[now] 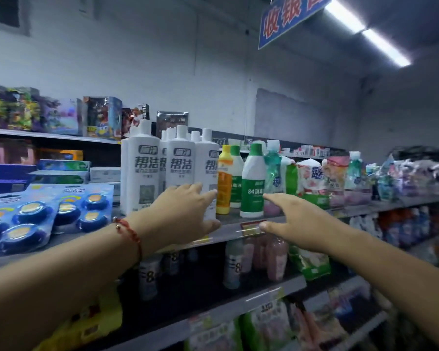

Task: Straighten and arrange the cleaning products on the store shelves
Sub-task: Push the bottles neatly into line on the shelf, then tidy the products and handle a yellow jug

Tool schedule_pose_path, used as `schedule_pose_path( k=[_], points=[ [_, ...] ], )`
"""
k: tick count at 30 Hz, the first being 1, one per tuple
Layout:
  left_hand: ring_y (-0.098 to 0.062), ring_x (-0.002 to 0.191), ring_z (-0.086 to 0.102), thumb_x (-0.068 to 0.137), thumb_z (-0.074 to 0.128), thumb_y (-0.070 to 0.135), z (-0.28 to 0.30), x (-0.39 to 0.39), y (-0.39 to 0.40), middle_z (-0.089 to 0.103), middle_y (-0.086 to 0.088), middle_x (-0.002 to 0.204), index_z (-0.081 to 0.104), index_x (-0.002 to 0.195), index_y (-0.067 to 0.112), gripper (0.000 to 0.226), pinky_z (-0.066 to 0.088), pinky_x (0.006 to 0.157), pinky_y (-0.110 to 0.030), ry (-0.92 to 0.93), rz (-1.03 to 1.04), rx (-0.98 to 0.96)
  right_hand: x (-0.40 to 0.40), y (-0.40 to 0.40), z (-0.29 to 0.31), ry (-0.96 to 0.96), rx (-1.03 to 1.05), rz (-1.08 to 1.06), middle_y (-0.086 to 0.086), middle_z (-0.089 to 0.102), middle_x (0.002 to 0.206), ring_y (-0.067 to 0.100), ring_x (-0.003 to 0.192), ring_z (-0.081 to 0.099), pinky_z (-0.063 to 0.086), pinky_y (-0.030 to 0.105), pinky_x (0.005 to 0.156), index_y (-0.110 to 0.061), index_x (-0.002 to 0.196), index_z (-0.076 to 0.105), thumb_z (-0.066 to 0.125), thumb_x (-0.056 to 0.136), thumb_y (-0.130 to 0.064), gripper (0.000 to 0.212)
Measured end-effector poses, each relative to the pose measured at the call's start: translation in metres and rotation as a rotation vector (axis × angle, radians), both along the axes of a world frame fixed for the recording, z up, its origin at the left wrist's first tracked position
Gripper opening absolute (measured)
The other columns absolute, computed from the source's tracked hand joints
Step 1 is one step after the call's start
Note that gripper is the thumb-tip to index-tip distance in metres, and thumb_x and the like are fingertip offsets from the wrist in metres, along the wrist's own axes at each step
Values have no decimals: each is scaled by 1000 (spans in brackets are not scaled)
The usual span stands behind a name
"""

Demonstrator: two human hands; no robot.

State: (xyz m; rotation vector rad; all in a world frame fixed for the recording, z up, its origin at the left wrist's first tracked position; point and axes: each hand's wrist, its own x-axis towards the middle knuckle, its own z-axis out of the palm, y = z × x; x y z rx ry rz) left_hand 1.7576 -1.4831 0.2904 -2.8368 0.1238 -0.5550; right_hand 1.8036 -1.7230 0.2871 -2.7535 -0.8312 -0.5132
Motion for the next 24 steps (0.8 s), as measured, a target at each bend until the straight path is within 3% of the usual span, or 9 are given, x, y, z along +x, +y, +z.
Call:
schedule_pose_path(
  k=[13, 19, 21, 24],
  points=[
    [-34, 157, 7, 98, 35, 67, 35, 112, -7, 11, -10, 170, 7, 162, 28, 81, 12, 126, -55, -227, 177, 191, 151, 46, 50, -135, 13, 207, 3, 48, 152, 21, 135, 48, 43, 39, 110, -23, 152, 37, 64, 95, -41, 66],
    [-35, 156, -11, 99, 27, 67, 47, 165, -3, -6, -10, 171, 1, 162, 30, 77, 2, 125, -60, -351, 218, 261, 221, 72, 85, -298, -47, 226, 5, 46, 154, 23, 140, 43, 38, 43, 115, -17, 152, 39, 62, 94, -46, 68],
    [-36, 156, -9, 100, 30, 65, 46, 178, -1, -4, -11, 171, 6, 162, 30, 75, 2, 125, -61, -389, 214, 258, 237, 81, 98, -309, -48, 262, 4, 41, 157, 23, 143, 39, 35, 41, 117, -18, 154, 35, 59, 97, -45, 68],
    [-42, 155, 12, 94, 45, 60, 37, 189, 6, 18, -18, 168, 35, 157, 26, 72, 13, 123, -65, -439, 211, 282, 261, 99, 112, -315, -97, 286, 3, 32, 163, 24, 148, 32, 33, 42, 118, -20, 158, 27, 53, 100, -43, 68]
  ],
)
